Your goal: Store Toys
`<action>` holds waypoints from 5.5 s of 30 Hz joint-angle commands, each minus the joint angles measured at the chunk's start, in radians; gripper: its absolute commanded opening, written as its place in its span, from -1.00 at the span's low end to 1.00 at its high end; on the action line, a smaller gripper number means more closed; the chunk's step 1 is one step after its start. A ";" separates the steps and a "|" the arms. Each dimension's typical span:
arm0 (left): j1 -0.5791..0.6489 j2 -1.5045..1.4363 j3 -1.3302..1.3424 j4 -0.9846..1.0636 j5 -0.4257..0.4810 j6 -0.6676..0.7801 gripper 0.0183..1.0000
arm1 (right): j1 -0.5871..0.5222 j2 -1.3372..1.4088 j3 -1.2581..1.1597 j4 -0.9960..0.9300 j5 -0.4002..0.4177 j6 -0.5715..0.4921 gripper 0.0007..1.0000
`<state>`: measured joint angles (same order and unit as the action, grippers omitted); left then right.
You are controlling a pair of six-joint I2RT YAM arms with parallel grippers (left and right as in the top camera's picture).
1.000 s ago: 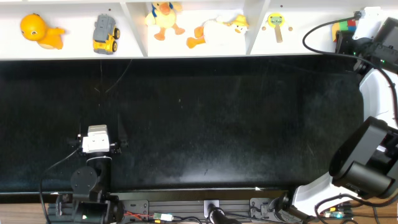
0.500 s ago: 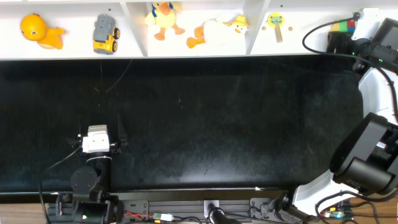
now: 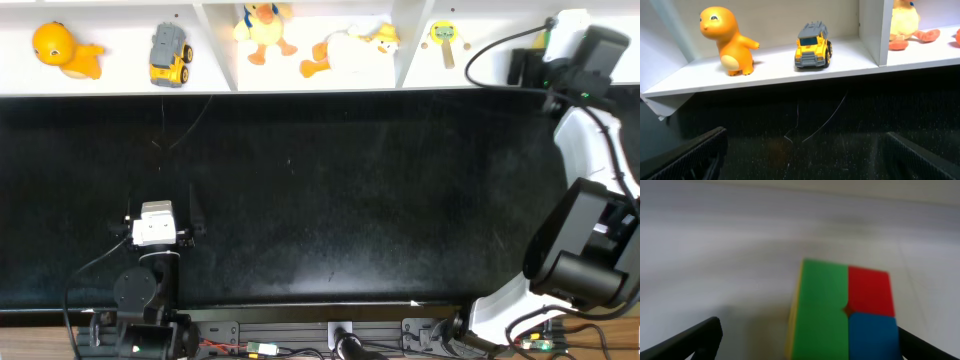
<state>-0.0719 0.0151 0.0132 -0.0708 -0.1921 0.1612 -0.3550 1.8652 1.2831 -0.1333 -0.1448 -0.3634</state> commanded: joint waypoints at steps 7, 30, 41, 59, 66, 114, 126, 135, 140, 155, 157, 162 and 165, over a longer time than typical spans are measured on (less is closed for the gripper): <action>-0.003 -0.013 -0.005 0.003 -0.011 0.014 1.00 | -0.031 -0.207 -0.192 0.065 0.023 0.051 0.99; -0.003 -0.013 -0.005 0.003 -0.011 0.014 1.00 | -0.043 -0.819 -0.604 0.051 0.045 0.125 0.99; -0.003 -0.013 -0.005 0.003 -0.011 0.014 1.00 | 0.069 -0.878 -0.632 0.056 0.135 0.148 1.00; -0.003 -0.013 -0.005 0.003 -0.011 0.014 1.00 | 0.233 -0.833 -0.634 0.153 0.359 0.282 0.99; -0.003 -0.013 -0.005 0.003 -0.011 0.014 1.00 | 0.307 -0.842 -0.700 0.200 0.433 0.309 1.00; -0.003 -0.013 -0.005 0.003 -0.011 0.014 1.00 | 0.324 -1.559 -1.278 0.078 0.359 0.288 0.99; -0.003 -0.013 -0.005 0.003 -0.011 0.014 1.00 | 0.289 -1.732 -1.278 0.078 0.362 0.288 0.99; -0.003 -0.013 -0.005 0.003 -0.011 0.014 1.00 | 0.289 -1.860 -1.278 0.078 0.362 0.288 0.99; -0.003 -0.013 -0.005 0.003 -0.011 0.014 1.00 | 0.289 -1.862 -1.278 0.078 0.362 0.289 0.99; -0.003 -0.013 -0.005 0.003 -0.011 0.014 1.00 | 0.401 -1.862 -1.278 0.078 0.363 0.288 0.99; -0.003 -0.013 -0.005 0.003 -0.011 0.014 1.00 | 0.401 -1.862 -1.278 0.078 0.362 0.288 0.99; -0.003 -0.013 -0.005 0.003 -0.011 0.014 1.00 | 0.401 -1.862 -1.278 0.078 0.362 0.288 0.99; -0.003 -0.013 -0.005 0.003 -0.011 0.014 1.00 | 0.401 -1.862 -1.278 0.078 0.363 0.288 0.99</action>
<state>-0.0719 0.0151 0.0132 -0.0708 -0.1921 0.1612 0.0399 0.0147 0.0177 -0.0608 0.2134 -0.0719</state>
